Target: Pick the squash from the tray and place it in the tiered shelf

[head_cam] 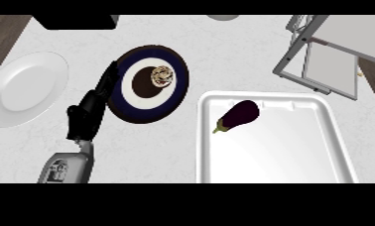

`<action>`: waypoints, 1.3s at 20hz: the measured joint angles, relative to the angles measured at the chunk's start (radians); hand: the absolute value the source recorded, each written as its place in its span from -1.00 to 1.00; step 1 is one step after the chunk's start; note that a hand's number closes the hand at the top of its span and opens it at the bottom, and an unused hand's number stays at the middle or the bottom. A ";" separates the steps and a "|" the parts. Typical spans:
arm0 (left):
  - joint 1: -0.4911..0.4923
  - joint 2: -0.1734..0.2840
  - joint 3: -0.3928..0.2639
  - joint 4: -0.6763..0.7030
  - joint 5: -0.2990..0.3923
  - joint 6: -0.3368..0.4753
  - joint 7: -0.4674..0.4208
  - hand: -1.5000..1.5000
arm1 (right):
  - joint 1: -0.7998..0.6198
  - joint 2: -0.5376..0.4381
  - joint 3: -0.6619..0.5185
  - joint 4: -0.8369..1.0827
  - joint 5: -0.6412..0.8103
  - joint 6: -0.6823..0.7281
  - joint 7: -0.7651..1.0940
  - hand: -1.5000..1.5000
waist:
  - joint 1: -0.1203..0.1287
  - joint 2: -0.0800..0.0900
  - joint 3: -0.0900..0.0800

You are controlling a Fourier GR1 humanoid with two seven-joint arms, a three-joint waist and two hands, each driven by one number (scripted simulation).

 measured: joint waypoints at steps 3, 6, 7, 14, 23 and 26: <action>-0.008 -0.012 -0.014 -0.010 -0.006 0.004 0.015 0.00 | -0.026 -0.045 -0.038 0.075 -0.096 0.019 0.014 1.00 | 0.010 0.001 0.000; -0.014 0.002 -0.008 -0.010 -0.001 -0.011 0.012 0.00 | -0.071 -0.086 -0.065 0.130 -0.176 0.038 0.037 1.00 | 0.021 0.003 0.000; -0.020 0.004 -0.009 -0.015 0.001 -0.015 0.022 0.00 | -0.091 -0.102 -0.067 0.151 -0.196 0.043 0.045 1.00 | 0.026 0.003 0.000; -0.035 -0.013 -0.025 0.013 -0.014 -0.008 0.008 0.00 | -0.218 -0.183 -0.051 0.265 -0.323 0.094 0.128 1.00 | 0.041 0.008 -0.001; -0.041 -0.009 -0.025 0.017 -0.007 -0.026 -0.004 0.00 | -0.471 -0.199 0.050 0.395 -0.358 0.103 0.225 1.00 | 0.064 0.012 -0.001; -0.060 -0.010 -0.023 0.027 -0.007 -0.027 0.001 0.00 | -0.567 -0.192 0.090 0.430 -0.341 0.099 0.241 1.00 | 0.071 0.015 -0.001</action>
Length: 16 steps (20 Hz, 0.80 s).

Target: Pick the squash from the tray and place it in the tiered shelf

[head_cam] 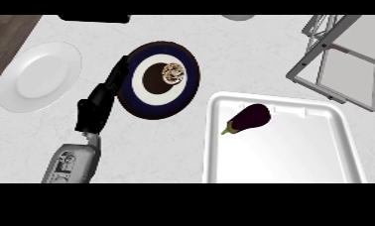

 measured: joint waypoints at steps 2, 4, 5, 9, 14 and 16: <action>0.004 -0.012 -0.011 0.003 -0.013 0.012 -0.003 0.00 | -0.059 0.023 0.026 0.008 0.029 -0.028 -0.010 1.00 | -0.002 -0.001 0.000; 0.005 -0.016 -0.010 0.012 -0.015 0.017 -0.008 0.00 | -0.120 0.048 0.052 0.017 0.060 -0.053 -0.016 1.00 | -0.005 -0.002 0.000; 0.002 -0.019 -0.010 0.007 -0.015 0.020 0.002 0.00 | -0.151 0.051 0.064 0.028 0.073 -0.051 -0.013 1.00 | -0.008 -0.002 -0.001; 0.013 -0.020 -0.014 -0.005 -0.017 0.019 0.006 0.00 | -0.277 0.102 0.117 0.061 0.137 -0.082 -0.009 1.00 | -0.010 -0.003 -0.001; 0.008 -0.012 0.001 0.012 -0.012 0.016 -0.010 0.00 | -0.362 0.211 0.173 0.093 0.254 -0.186 -0.110 1.00 | -0.017 -0.004 -0.001; 0.019 -0.018 -0.009 -0.004 -0.020 0.022 0.000 0.00 | -0.401 0.254 0.190 0.126 0.287 -0.205 -0.134 1.00 | -0.019 -0.005 -0.001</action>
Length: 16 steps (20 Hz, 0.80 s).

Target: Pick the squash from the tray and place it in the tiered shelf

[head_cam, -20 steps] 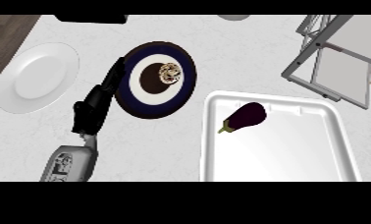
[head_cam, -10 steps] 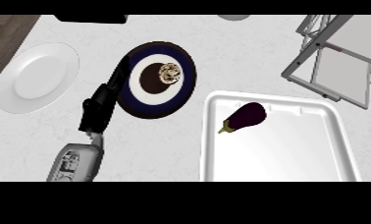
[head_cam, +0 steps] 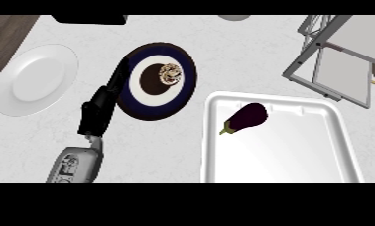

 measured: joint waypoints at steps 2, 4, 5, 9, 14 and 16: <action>0.017 0.000 0.002 -0.012 0.002 0.001 -0.001 0.00 | -0.048 0.036 0.014 0.047 0.036 -0.013 -0.007 1.00 | -0.002 -0.001 0.000; 0.015 -0.004 0.003 -0.006 0.002 0.004 -0.002 0.00 | -0.078 0.070 0.014 0.081 0.017 0.022 0.017 1.00 | -0.005 -0.001 0.000; 0.016 -0.003 0.002 -0.002 0.003 0.002 -0.006 0.00 | -0.092 0.079 0.010 0.099 -0.004 0.051 0.034 1.00 | -0.004 -0.001 0.000; 0.009 -0.005 -0.001 -0.009 -0.001 0.003 0.002 0.00 | -0.176 0.116 0.006 0.177 -0.035 0.113 0.086 1.00 | -0.001 0.001 0.000; -0.012 0.001 0.007 0.007 0.001 -0.003 -0.002 0.00 | -0.259 0.154 0.010 0.280 -0.014 0.130 0.091 1.00 | -0.001 0.003 0.001; -0.007 0.008 0.017 0.016 0.008 -0.009 -0.015 0.00 | -0.275 0.164 0.009 0.315 -0.003 0.130 0.083 1.00 | -0.002 0.003 0.001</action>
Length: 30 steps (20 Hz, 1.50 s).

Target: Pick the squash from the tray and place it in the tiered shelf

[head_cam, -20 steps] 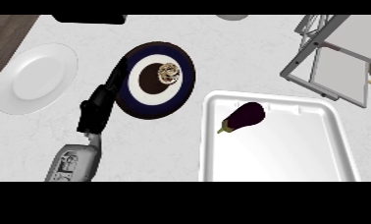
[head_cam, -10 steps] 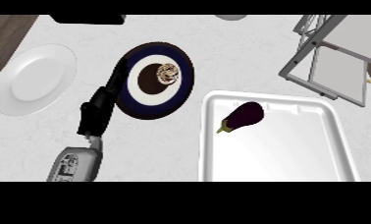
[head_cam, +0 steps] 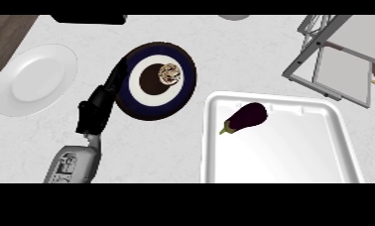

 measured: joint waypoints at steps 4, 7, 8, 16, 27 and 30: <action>-0.003 0.003 0.001 0.001 -0.002 -0.001 -0.003 0.00 | -0.029 -0.001 0.023 0.048 0.066 -0.077 -0.014 -1.00 | 0.003 0.001 -0.001; 0.001 0.009 0.002 -0.013 0.008 -0.016 -0.001 0.00 | -0.048 -0.003 0.029 0.112 0.114 -0.150 -0.033 -1.00 | 0.010 0.001 -0.002; 0.004 0.008 -0.001 -0.014 0.007 -0.017 -0.004 0.00 | -0.049 -0.005 0.028 0.133 0.124 -0.163 -0.044 -1.00 | 0.011 0.001 -0.003; 0.008 0.005 0.000 -0.019 0.009 -0.017 -0.001 0.00 | -0.108 -0.004 0.000 0.265 0.134 -0.116 -0.032 -1.00 | 0.015 0.003 -0.003; -0.008 -0.014 -0.011 -0.015 -0.011 0.007 0.014 0.00 | -0.193 -0.063 -0.045 0.314 0.094 0.088 0.118 -1.00 | 0.012 0.007 0.001; -0.009 -0.014 -0.013 -0.024 -0.006 0.000 0.022 0.00 | -0.223 -0.085 -0.089 0.347 0.049 0.139 0.185 -1.00 | 0.013 0.007 0.002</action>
